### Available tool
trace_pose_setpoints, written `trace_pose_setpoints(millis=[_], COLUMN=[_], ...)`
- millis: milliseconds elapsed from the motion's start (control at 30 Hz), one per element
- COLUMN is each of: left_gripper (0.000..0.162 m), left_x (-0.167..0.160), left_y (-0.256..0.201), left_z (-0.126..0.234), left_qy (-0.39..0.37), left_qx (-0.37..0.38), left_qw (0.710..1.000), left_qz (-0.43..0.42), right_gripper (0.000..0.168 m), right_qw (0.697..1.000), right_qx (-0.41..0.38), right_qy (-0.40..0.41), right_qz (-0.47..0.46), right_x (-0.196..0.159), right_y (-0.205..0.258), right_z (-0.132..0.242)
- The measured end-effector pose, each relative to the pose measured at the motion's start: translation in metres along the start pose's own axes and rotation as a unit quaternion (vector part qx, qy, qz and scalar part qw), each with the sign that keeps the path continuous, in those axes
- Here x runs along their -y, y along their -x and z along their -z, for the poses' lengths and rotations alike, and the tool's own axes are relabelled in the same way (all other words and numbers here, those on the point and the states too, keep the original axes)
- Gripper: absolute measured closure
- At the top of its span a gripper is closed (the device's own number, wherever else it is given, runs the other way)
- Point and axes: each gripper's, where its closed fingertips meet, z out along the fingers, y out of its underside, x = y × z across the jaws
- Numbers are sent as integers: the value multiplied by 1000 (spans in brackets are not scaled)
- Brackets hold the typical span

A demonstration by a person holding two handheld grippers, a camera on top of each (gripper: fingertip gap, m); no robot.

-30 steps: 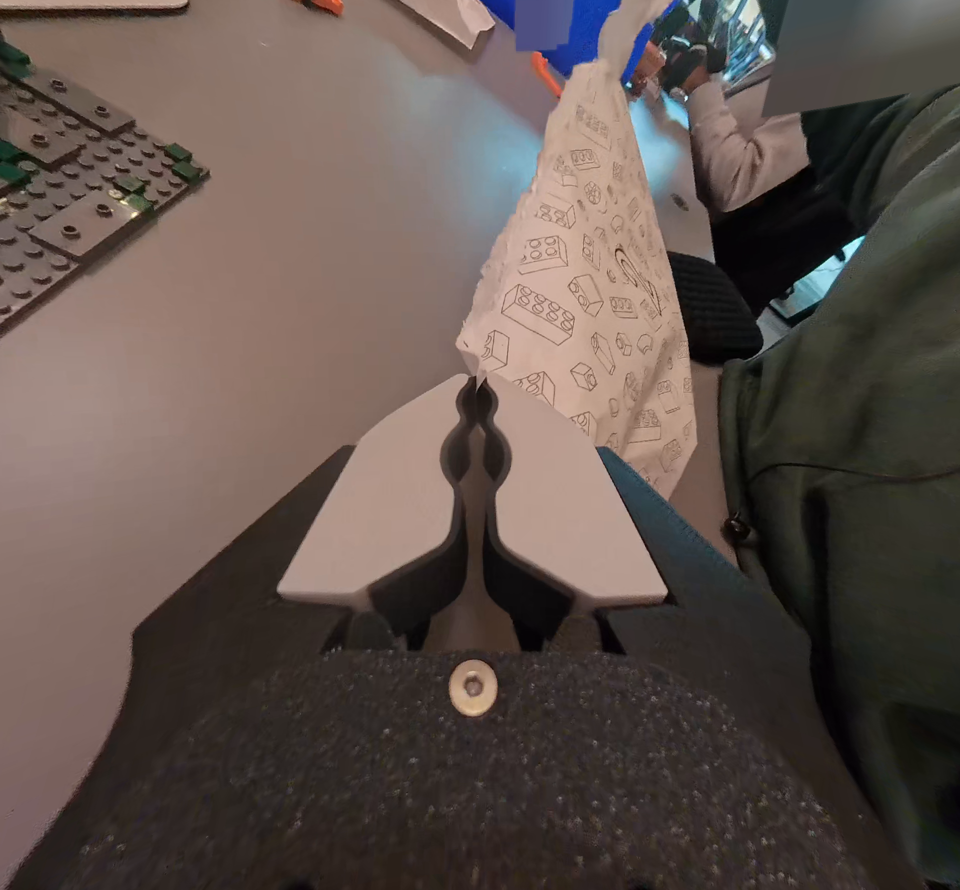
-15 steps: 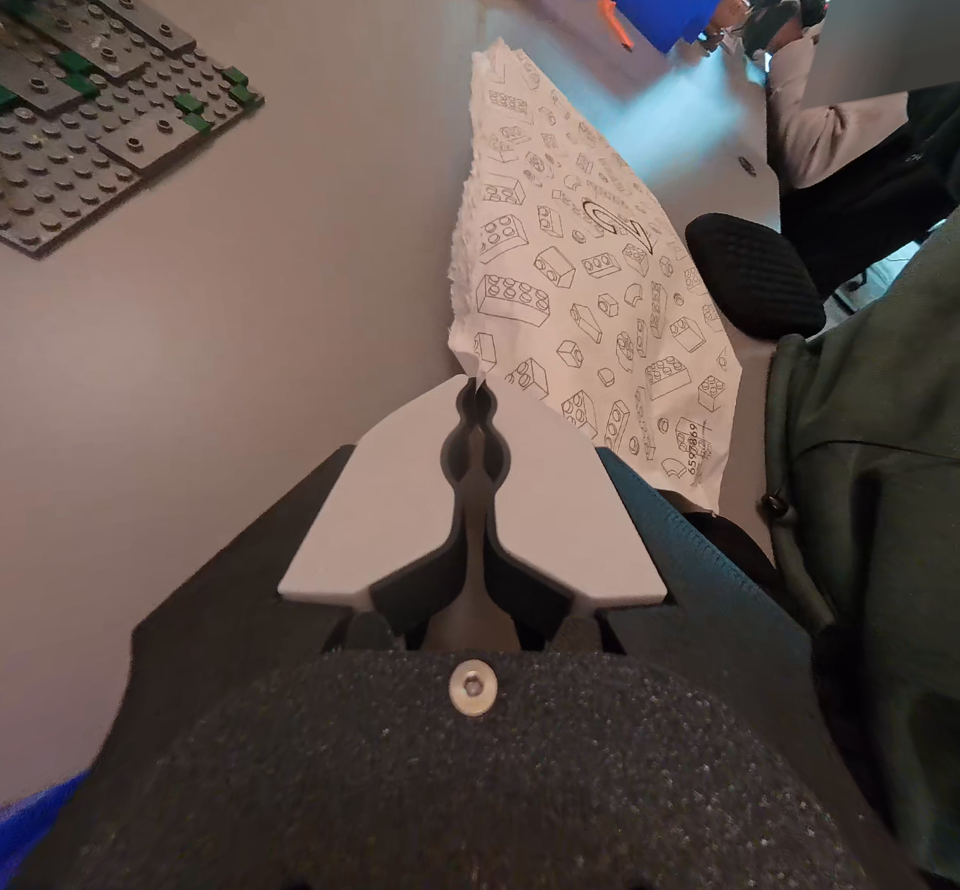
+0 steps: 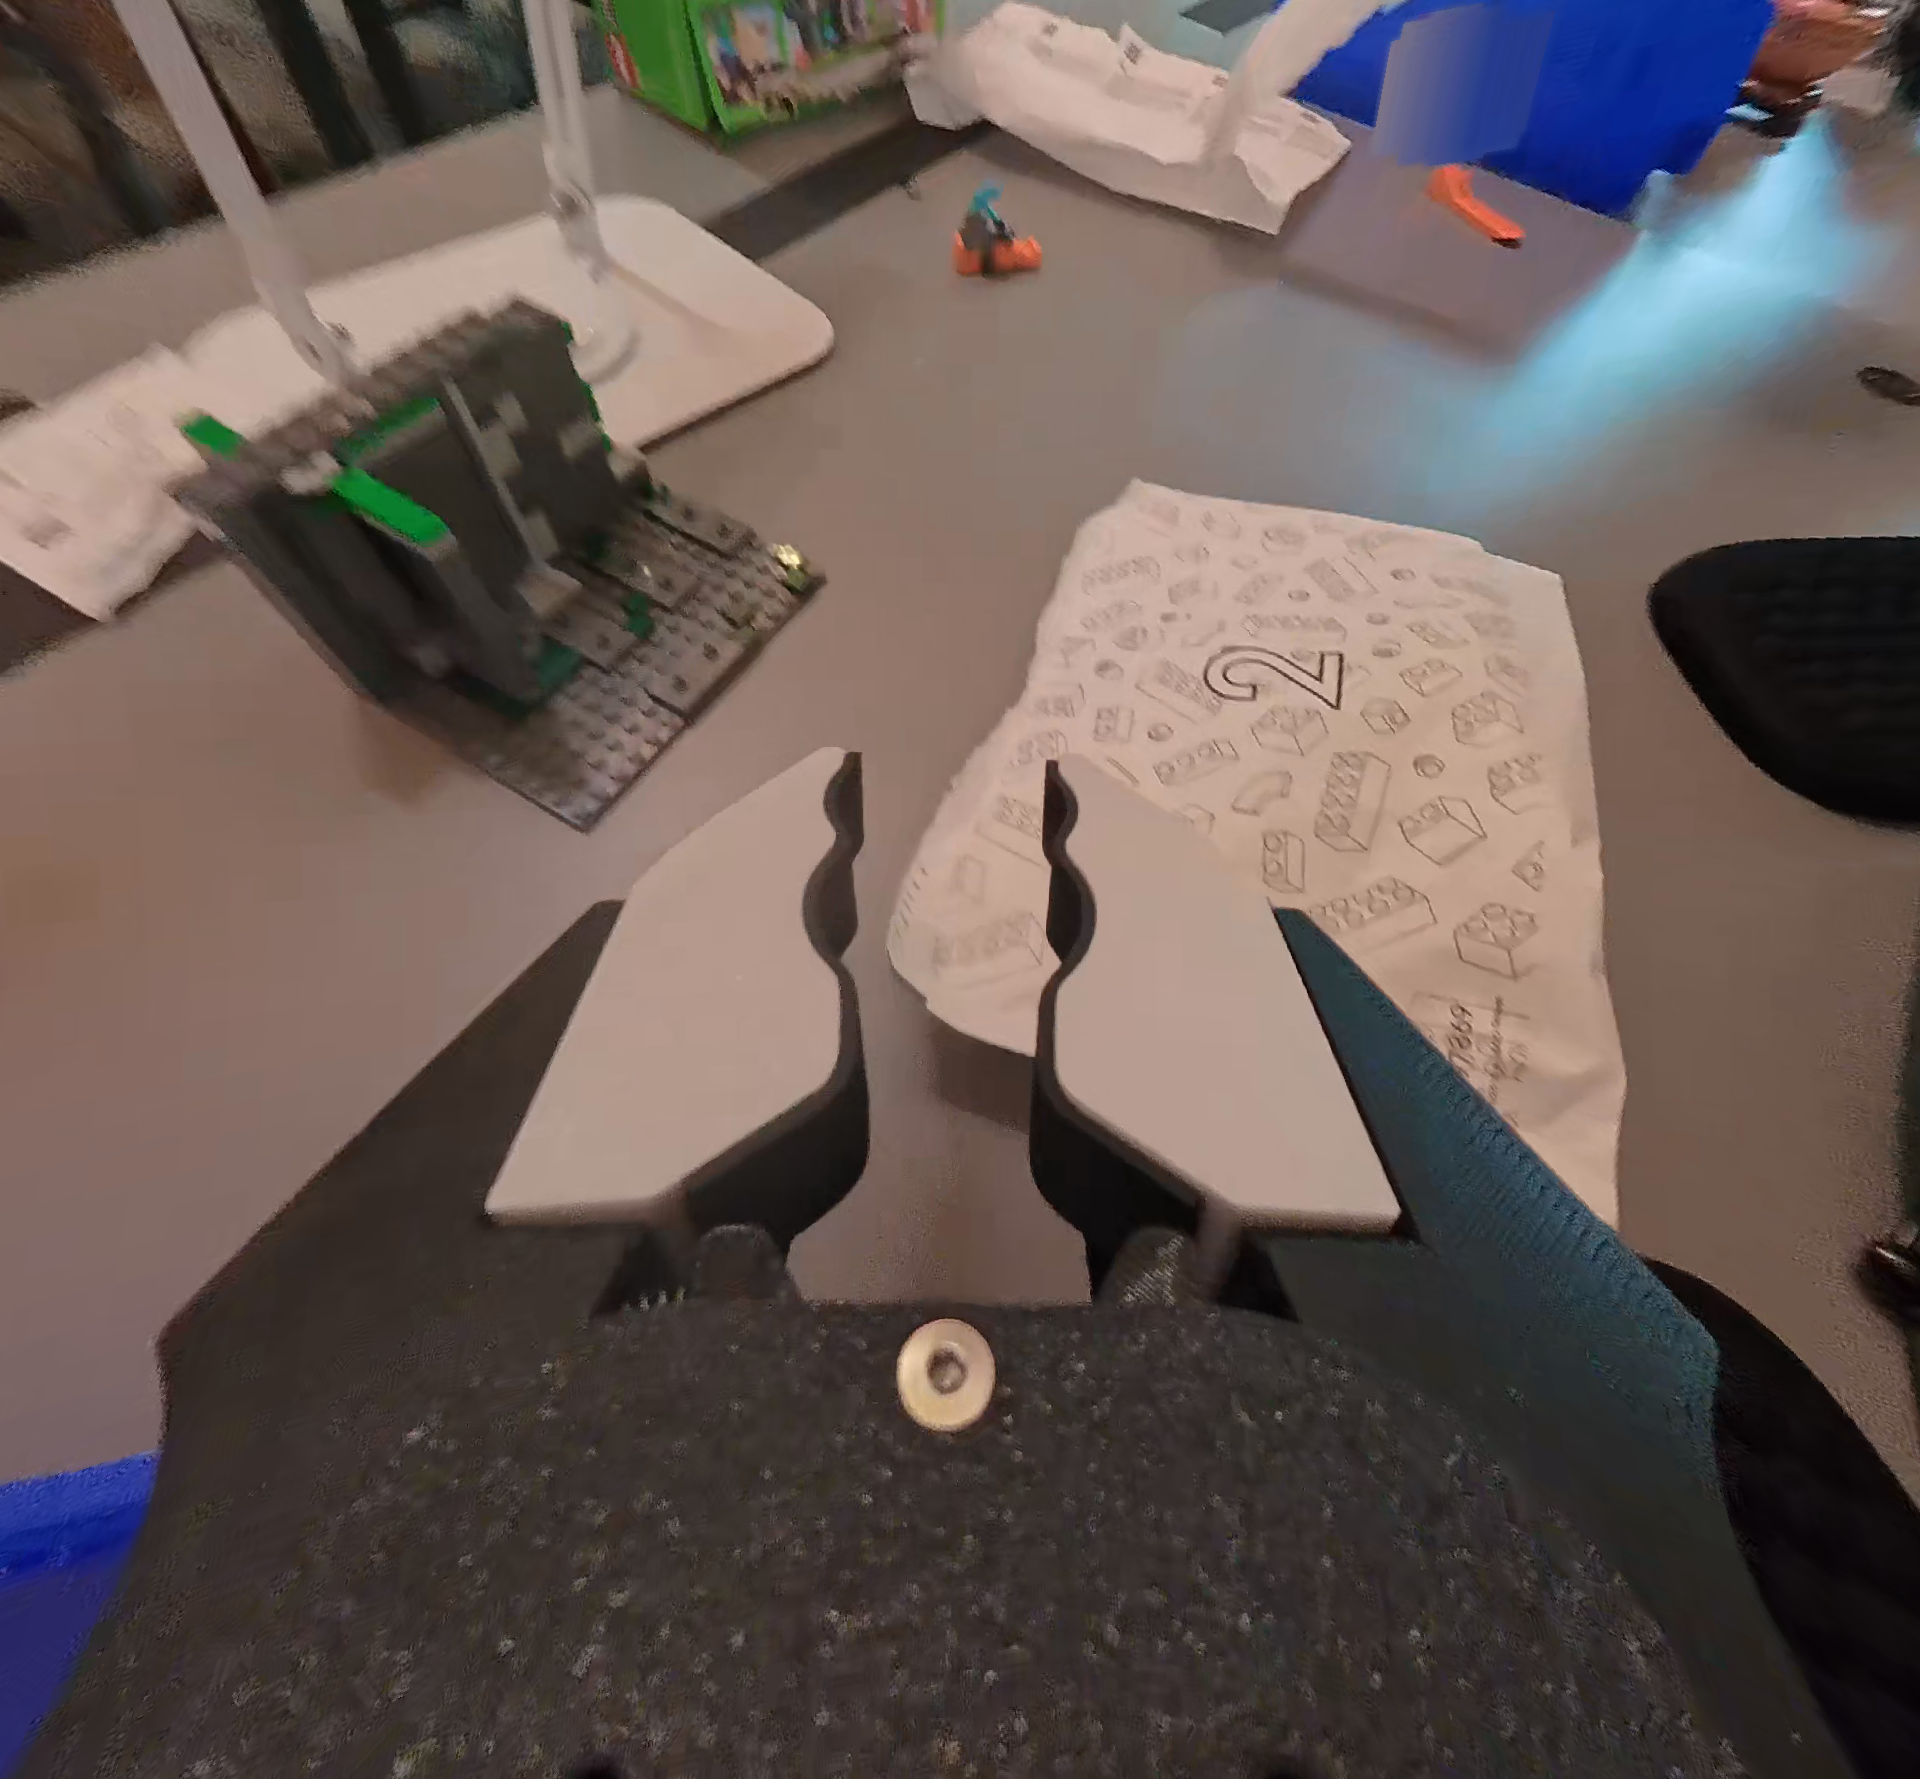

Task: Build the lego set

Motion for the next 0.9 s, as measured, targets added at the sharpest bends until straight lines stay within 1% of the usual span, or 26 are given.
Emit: trace_pose_setpoints(millis=[100,167,367,500,600,667,733,767,833,900], left_gripper=[129,129,127,117,108,107,113,124,161,162], left_x=[23,35,72,100,124,135,139,138,135,130], left_y=[-9,-21,-80,-114,-111,-103,-89,-81,-68,-71], left_z=[-2,-11,-59,-94,-108,-111,-112,-111,-104,-98], left_qy=[-25,-36,-73,-96,-124,-135,-134,-128,-125,-119], left_qx=[23,25,-17,-25,27,64,103,124,160,136], left_qw=[999,997,988,980,973,969,965,963,957,963], left_qz=[-42,-68,-131,-172,-195,-195,-199,-201,-207,-200], right_gripper=[168,168,168,168,168,168,168,168,168,168], right_qw=[999,997,980,964,956,953,948,946,948,952], right_qx=[26,47,111,157,184,199,215,219,217,210], right_qy=[-31,-56,-147,-163,-155,-150,-150,-150,-145,-139], right_qz=[5,-4,-75,-142,-166,-174,-182,-184,-179,-171], right_x=[21,34,79,100,106,109,112,114,114,113], right_y=[18,29,61,84,103,115,126,130,134,134], right_z=[-18,-31,-73,-111,-141,-157,-170,-175,-183,-189])
